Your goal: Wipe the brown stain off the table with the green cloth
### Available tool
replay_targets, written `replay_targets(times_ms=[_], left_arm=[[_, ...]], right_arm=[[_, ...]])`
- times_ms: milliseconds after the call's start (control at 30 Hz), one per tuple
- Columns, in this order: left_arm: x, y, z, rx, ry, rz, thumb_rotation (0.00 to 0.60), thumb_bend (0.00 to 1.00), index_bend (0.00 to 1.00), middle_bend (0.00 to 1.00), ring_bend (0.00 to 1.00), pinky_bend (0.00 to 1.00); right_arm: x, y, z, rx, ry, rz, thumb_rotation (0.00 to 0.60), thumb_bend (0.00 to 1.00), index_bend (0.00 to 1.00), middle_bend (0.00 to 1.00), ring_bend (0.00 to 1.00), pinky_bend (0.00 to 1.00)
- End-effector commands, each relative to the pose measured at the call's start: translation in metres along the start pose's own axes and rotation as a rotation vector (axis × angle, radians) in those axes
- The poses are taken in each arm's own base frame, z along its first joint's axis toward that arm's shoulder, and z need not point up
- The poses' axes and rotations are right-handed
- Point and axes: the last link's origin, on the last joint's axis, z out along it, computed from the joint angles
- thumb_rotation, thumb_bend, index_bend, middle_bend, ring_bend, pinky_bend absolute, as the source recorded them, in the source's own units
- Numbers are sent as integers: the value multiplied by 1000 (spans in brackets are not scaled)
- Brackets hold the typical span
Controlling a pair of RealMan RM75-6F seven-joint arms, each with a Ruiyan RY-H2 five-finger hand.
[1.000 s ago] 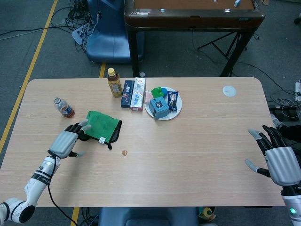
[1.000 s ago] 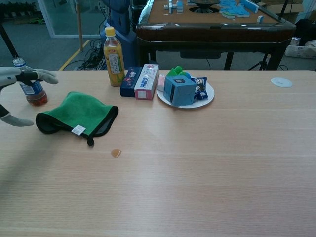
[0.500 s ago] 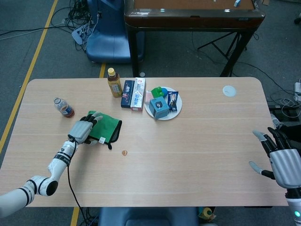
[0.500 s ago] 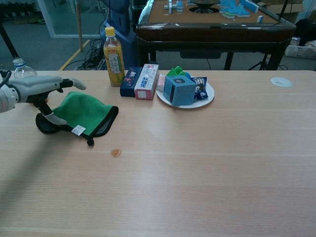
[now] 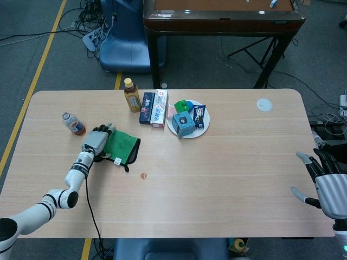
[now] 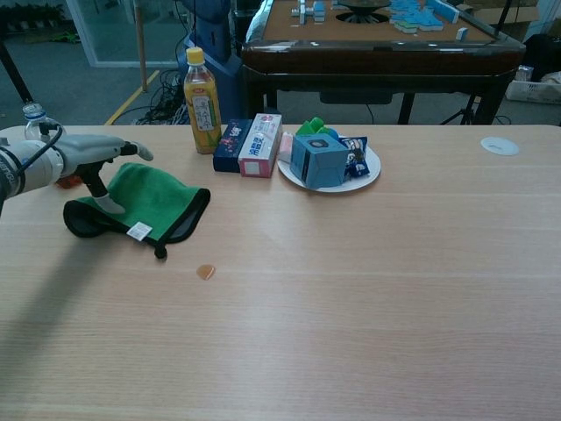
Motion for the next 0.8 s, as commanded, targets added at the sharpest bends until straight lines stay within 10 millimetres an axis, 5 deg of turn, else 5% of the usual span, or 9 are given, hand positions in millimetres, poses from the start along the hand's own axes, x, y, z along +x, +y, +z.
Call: replay_targets(times_ms=[33,267,600,800], left_arm=[[-2,2,6,11,-17,26,600,171,99,0,22,120],[-7,5,14,33,-23,67,600,171,320,102,193,292],[-7,4,14,21,32,47,600,171,563,495,585,791],[6,2,2,-29,58,-22,600,171,600,577,627,853]], right_arm=[[0,1,0,-1,-2,1,600,244,149,242,95,105],[-1,3,-1,-6,-9,4,600,244,149,242,95,105],[-3,4,-1,-8,-13,6,600,244,149,242,95,105],[-4,3,0,-3,-11,9,600,244,149,242,95,105]])
